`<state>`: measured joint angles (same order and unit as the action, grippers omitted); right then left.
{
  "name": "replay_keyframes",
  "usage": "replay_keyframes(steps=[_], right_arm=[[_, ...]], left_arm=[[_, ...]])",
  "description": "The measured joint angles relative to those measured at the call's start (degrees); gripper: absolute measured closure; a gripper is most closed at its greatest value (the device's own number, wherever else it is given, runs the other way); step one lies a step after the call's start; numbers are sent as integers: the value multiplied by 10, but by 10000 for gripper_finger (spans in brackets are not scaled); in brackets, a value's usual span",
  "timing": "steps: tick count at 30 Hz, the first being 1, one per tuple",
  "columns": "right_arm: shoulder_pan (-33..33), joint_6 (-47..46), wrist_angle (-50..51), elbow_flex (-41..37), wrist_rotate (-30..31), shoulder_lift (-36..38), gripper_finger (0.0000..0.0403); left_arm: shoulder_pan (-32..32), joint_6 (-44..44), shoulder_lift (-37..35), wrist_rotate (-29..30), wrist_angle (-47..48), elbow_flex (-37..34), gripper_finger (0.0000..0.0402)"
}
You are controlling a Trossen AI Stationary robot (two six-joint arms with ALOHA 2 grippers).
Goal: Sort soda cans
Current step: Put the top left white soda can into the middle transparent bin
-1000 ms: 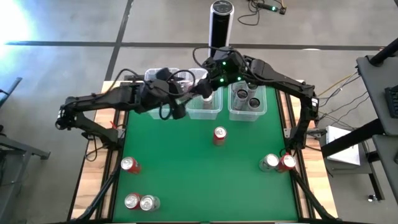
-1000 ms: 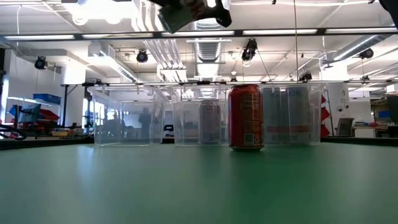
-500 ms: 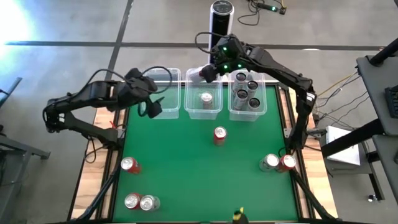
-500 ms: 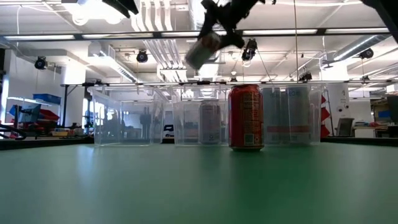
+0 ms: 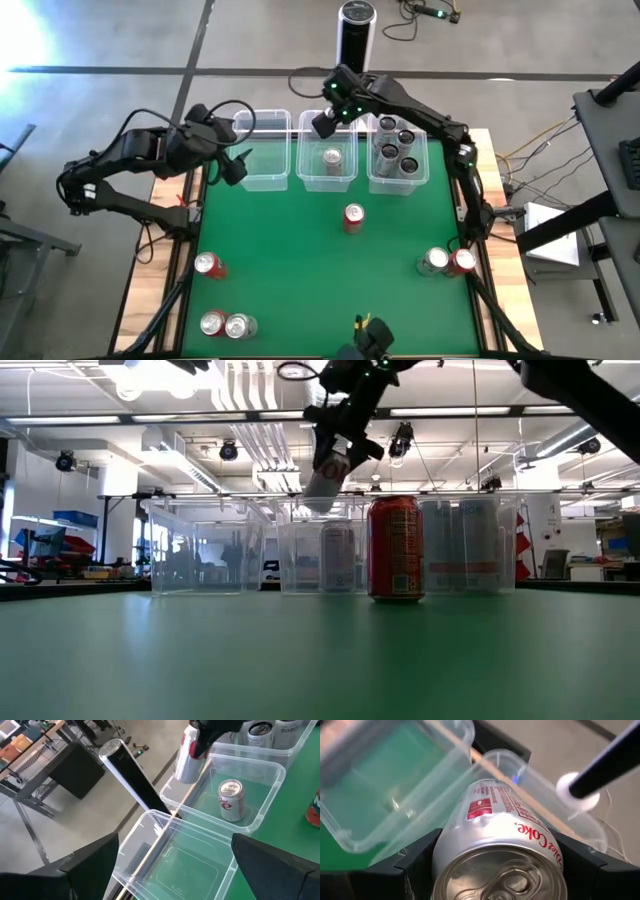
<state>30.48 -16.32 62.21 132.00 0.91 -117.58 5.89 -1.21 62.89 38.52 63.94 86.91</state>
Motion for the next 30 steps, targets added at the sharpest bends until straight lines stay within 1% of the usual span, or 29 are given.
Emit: replay_keyframes(steps=[1,2,6,9,16,19,25,30], right_arm=[[-1,1,23,24,0,-15,108],[0,2,35,31,0,-25,108],[5,8,41,-3,5,-22,108],[8,29,41,-4,14,-23,108],[3,73,26,-4,6,-27,108],[4,94,12,-10,20,-26,108],[4,99,6,-45,31,-26,108],[5,85,-47,-93,46,-26,107]], left_arm=[[0,3,0,0,-1,0,31],[0,6,0,0,-3,0,31],[0,9,2,0,-16,0,31],[0,9,7,0,-26,0,31],[0,21,25,0,-70,0,31],[2,26,35,0,-82,0,31],[2,28,46,0,-102,0,31],[3,29,33,0,-117,-1,31]])
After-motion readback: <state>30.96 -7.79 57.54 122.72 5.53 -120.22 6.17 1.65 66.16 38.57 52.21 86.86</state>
